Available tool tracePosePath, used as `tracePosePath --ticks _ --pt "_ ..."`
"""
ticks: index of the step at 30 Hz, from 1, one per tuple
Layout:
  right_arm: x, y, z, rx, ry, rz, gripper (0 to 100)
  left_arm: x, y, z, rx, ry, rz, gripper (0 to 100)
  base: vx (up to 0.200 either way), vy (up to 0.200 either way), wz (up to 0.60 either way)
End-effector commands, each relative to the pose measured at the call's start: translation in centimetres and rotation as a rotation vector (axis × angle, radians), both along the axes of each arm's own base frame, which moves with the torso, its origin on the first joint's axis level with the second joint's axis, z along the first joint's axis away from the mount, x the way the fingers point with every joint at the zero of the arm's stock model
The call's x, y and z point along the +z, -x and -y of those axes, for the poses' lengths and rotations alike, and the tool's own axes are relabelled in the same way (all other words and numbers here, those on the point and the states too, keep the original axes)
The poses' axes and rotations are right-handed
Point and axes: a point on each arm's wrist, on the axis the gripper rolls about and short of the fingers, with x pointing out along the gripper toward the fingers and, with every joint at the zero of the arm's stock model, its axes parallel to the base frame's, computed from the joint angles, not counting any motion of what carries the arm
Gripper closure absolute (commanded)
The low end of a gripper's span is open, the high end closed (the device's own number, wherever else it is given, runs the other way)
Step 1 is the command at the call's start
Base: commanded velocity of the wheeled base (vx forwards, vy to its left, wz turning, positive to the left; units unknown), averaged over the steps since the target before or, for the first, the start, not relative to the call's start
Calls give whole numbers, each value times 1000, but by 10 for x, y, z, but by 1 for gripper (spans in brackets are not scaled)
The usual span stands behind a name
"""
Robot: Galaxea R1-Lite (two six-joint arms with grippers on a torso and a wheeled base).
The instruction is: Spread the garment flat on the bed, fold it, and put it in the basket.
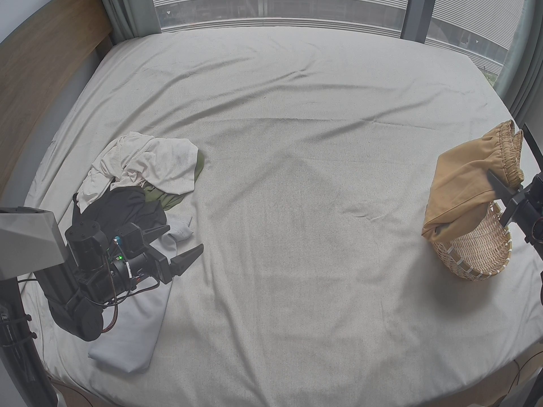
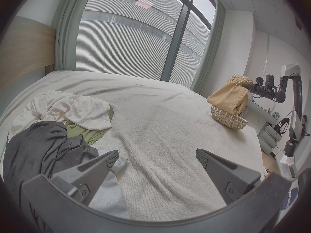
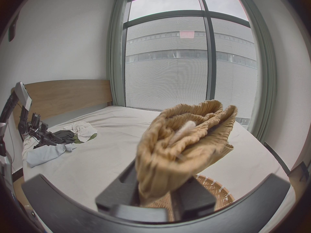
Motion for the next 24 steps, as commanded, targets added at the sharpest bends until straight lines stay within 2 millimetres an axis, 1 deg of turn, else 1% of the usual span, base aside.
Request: tracePosePath --ticks 1,3,4,5,10,14,16,20,24 --pt "1 1 3 -6 2 0 0 0 0 0 0 0 3 0 0 0 0" --pt "1 2 3 -6 1 -3 0 0 0 0 0 0 3 0 0 0 0" --pt "7 7 1 -3 4 7 0 0 0 0 0 0 3 0 0 0 0" --pt "8 7 1 -3 5 9 0 0 0 0 0 0 3 0 0 0 0" --pt "25 20 -3 4 9 17 0 0 0 0 -1 -1 5 0 0 0 0" --pt "33 30 -8 29 11 19 0 -1 0 1 -3 0 2 0 0 0 0" --pt "33 33 -12 44 7 6 0 0 0 1 -3 -1 4 0 0 0 0" --pt "29 32 -19 80 -1 -21 0 -1 0 1 -3 0 2 0 0 0 0" --pt "18 31 -28 132 -10 -64 0 0 0 1 -3 0 5 0 0 0 0"
